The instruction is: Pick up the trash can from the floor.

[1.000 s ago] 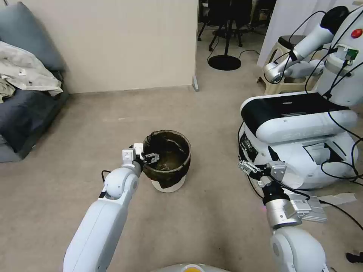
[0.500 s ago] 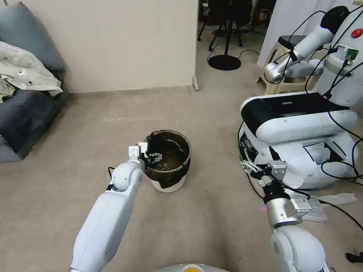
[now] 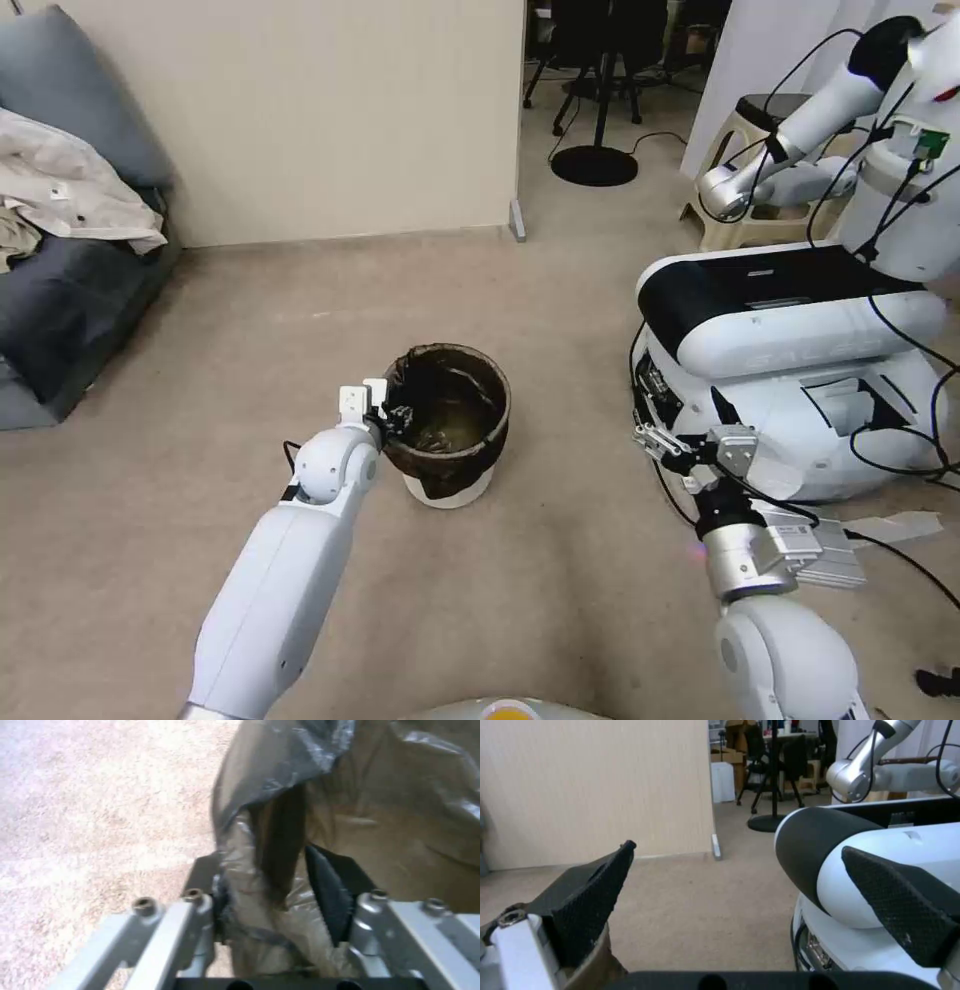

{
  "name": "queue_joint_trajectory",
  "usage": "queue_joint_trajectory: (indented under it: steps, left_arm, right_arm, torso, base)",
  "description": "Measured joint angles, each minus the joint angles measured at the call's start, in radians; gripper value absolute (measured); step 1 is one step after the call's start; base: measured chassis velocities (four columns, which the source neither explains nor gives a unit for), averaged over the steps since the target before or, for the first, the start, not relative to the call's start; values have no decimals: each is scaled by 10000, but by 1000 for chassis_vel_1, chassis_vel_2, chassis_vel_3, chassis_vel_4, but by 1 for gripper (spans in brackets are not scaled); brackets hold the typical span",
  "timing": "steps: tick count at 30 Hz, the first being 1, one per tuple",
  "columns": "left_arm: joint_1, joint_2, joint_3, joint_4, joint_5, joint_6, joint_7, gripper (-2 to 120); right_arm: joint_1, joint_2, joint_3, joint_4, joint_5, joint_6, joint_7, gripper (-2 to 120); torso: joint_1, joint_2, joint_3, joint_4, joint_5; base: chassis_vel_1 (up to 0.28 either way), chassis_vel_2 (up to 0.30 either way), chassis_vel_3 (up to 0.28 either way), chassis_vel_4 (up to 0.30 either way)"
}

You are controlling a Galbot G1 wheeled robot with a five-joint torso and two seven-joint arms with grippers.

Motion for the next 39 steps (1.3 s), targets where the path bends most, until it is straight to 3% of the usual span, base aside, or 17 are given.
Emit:
queue_joint_trajectory:
  steps: [7, 24, 39]
  left_arm:
    - [-8, -31, -62, 145, 121, -203, -51, 9]
    - [129, -39, -393, 26, 32, -656, -453, 9]
    - [706, 434, -1297, -2301, -1531, -203, -703, 4]
  right_arm:
    - [1, -3, -2, -24, 0, 4, 0, 100]
    - [-46, -18, -32, 38, 10, 12, -9, 100]
    - [-118, -133, -18, 239, 76, -61, -9, 100]
  torso:
    - [0, 0, 0, -2, -5]
    - [0, 0, 1, 1, -2]
    - [0, 0, 1, -1, 0]
  base:
    - [0, 0, 0, 0]
    - [0, 0, 0, 0]
    - [0, 0, 0, 0]
